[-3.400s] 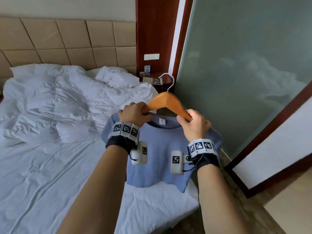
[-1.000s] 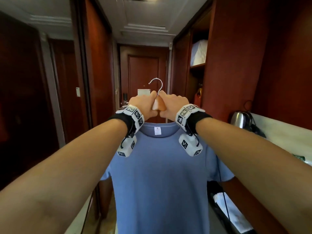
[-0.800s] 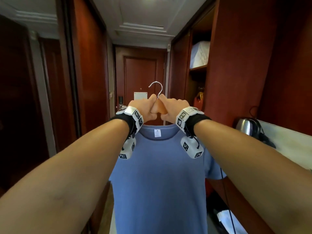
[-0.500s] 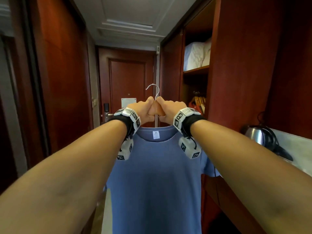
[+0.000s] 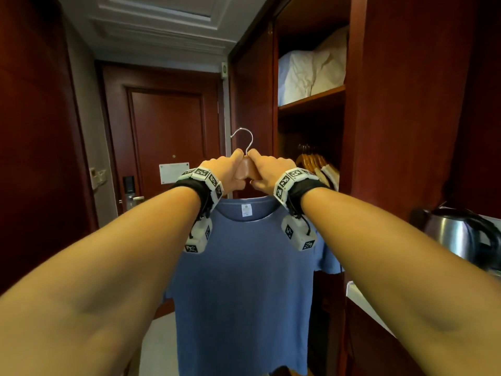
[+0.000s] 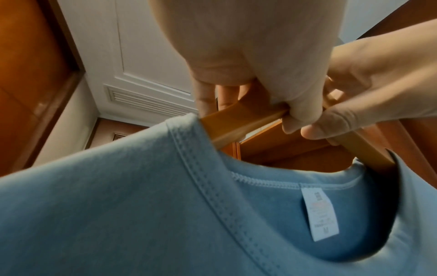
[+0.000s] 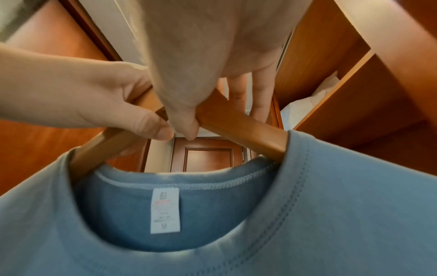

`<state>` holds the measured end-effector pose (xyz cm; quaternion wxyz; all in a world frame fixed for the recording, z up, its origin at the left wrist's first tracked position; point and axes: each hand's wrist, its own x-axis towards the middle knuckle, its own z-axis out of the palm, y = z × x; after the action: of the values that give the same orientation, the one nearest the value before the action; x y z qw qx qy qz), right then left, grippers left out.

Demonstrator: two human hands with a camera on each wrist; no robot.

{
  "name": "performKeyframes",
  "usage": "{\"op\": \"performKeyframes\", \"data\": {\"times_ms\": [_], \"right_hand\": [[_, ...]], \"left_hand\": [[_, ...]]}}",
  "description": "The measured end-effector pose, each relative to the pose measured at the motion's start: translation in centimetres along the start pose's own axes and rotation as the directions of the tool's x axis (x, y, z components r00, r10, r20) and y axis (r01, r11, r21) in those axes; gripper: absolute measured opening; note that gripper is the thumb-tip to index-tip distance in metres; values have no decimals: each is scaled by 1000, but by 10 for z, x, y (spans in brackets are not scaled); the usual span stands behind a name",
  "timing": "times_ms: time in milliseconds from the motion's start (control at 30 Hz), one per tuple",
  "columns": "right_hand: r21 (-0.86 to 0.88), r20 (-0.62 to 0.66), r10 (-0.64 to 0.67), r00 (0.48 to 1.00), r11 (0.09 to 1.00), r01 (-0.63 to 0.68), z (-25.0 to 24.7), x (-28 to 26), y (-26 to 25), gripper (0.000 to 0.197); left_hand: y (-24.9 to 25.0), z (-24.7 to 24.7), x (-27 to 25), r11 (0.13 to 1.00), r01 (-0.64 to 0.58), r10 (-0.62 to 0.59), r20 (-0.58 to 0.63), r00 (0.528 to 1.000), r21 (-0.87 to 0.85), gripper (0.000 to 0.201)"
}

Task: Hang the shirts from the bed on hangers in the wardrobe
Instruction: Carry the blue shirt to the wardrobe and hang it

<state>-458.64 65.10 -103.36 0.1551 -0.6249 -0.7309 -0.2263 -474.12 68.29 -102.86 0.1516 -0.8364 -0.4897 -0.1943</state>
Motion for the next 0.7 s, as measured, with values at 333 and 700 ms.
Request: {"op": "performKeyframes", "data": {"times_ms": [333,700], "right_hand": [[-54,0,13,1000,998,-13,88,138,111,52],[-81,82,165,983,984,-158,172,216,219,55]], "left_hand": [[-8,93,187,999,-31,30,-35,999,-25,47],[22,190,332,977,-173,174,0,985,-123,50]]}}
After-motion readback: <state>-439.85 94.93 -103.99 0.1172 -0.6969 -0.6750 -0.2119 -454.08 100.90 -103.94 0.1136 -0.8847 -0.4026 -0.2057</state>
